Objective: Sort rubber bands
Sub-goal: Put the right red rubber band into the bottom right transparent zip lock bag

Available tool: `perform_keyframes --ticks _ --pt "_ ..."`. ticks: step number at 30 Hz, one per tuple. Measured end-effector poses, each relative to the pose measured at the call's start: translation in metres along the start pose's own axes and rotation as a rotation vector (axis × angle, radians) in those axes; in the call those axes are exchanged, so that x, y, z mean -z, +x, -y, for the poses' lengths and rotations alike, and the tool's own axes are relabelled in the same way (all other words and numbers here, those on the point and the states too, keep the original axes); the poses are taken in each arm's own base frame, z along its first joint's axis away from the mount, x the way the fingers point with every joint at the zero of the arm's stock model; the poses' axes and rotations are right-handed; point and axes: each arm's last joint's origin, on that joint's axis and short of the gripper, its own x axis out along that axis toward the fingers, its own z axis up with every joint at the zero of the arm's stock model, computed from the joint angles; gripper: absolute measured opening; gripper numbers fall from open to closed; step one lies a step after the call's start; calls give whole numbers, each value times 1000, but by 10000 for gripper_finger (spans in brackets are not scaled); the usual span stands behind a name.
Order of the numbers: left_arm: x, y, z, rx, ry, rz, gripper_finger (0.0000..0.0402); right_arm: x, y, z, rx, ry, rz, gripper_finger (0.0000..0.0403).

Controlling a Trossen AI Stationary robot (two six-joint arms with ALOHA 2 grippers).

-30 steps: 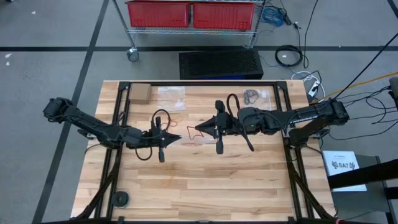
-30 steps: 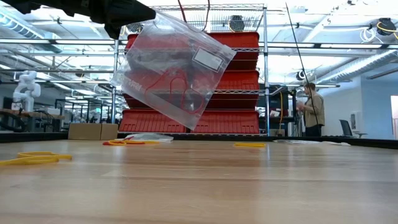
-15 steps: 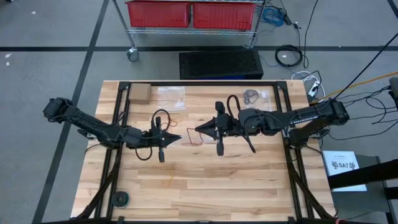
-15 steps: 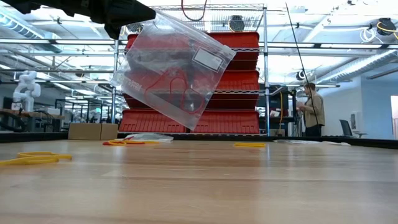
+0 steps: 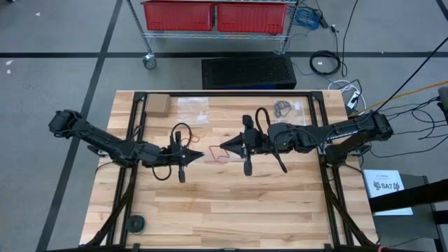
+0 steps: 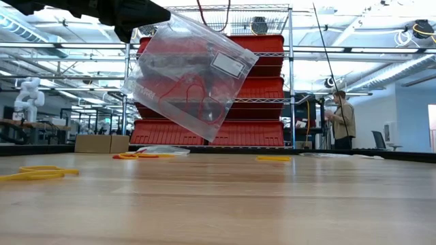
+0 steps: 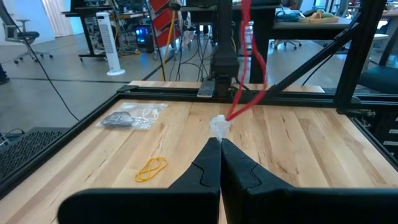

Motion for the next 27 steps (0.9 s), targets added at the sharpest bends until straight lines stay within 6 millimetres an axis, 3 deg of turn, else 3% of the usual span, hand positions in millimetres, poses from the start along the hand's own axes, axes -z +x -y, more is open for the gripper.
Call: perform_keyframes --ticks 27 --pt "0 0 0 1 -1 1 0 26 23 -4 -1 15 -101 0"
